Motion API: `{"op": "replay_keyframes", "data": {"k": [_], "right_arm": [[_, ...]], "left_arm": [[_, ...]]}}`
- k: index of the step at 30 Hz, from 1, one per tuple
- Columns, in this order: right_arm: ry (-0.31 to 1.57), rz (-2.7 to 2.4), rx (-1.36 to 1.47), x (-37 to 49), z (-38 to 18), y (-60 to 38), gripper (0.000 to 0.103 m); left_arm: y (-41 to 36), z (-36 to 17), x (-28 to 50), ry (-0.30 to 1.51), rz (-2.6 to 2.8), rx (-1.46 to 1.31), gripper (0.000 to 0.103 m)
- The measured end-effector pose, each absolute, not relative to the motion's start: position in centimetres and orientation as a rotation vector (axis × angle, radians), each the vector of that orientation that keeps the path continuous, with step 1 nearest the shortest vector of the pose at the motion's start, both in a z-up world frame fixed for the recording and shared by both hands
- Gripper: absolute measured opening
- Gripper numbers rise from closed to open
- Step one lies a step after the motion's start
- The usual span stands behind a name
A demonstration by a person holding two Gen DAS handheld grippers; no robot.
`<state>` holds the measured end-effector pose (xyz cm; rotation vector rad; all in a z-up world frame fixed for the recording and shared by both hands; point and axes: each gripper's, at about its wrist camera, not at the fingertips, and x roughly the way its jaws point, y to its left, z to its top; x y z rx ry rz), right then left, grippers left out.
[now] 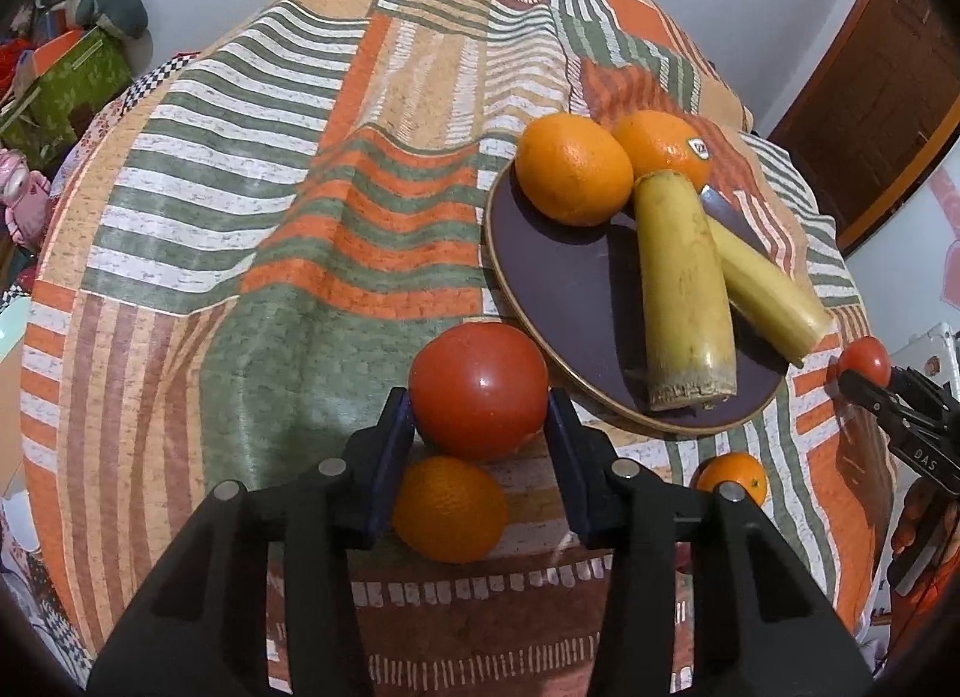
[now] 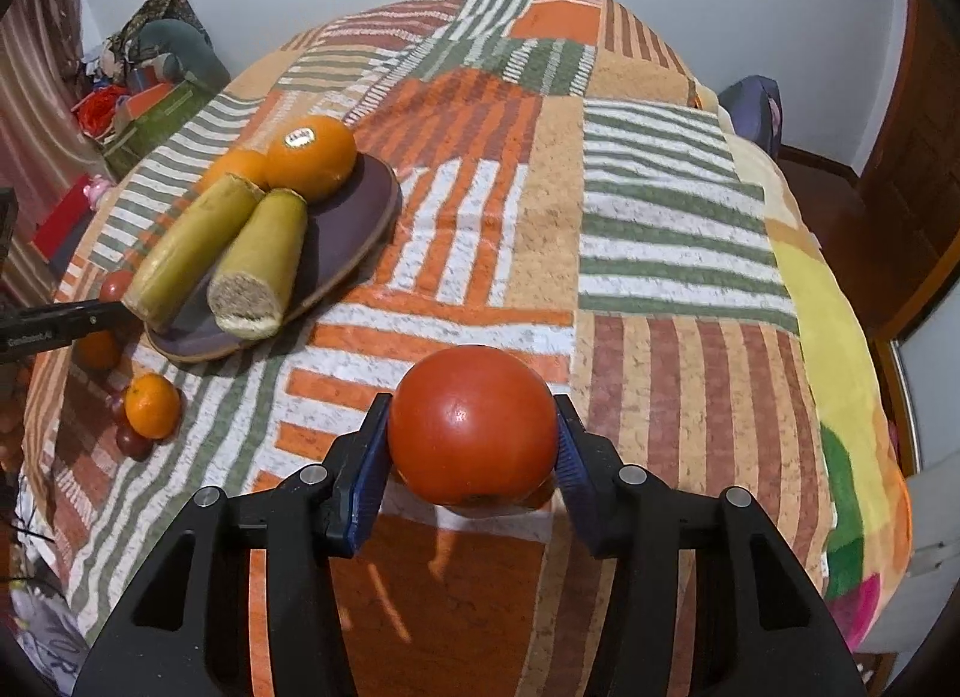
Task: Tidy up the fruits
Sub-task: 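Carry the tomato to the plate with the right gripper while the left gripper brings another tomato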
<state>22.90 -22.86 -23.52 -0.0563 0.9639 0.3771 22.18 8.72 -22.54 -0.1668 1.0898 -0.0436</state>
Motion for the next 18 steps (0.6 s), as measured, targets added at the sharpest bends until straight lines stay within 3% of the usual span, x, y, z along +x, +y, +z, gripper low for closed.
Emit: {"op": "replay_keyframes", "data": {"k": [18], "right_arm": [[0.794,0.462,-0.150,26.5,-19.1,-17.4,0.047]], "left_arm": [[7.0,-18.1,24.3,0.978,-0.077,-0.133,0.044]]}}
